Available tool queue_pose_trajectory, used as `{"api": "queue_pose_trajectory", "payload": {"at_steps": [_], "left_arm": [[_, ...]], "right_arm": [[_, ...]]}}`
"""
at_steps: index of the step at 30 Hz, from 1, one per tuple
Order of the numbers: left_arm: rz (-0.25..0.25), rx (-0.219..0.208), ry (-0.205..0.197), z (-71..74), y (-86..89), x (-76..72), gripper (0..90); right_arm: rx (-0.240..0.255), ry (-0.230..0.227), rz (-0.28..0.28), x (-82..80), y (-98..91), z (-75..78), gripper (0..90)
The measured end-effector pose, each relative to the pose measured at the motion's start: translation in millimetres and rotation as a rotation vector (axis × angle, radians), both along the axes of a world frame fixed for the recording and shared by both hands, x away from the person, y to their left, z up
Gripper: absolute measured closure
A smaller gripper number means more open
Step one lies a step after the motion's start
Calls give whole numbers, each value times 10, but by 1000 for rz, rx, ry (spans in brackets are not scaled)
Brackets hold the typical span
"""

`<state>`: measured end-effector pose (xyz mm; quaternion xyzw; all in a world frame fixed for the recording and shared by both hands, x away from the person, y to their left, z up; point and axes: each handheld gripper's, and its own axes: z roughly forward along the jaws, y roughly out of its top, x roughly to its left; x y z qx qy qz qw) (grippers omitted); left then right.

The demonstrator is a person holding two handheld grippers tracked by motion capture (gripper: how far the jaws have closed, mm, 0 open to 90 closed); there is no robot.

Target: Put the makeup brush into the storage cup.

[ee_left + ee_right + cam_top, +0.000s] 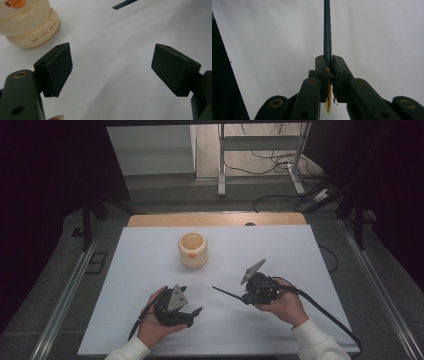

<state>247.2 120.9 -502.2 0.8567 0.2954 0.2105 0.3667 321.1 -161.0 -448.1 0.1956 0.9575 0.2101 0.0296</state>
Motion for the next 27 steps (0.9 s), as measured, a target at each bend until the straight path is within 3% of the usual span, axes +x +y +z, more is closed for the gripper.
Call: {"api": "queue_pose_trajectory", "payload": {"at_steps": [18,27], "left_arm": [[-9,-3,-5,17,-16,-1,177],[-26,-32,-9,45,-103,29,180]], "right_arm": [[-6,0,30,-11,133,-3,844],[-4,10,43,-12,205,-12,844]]}}
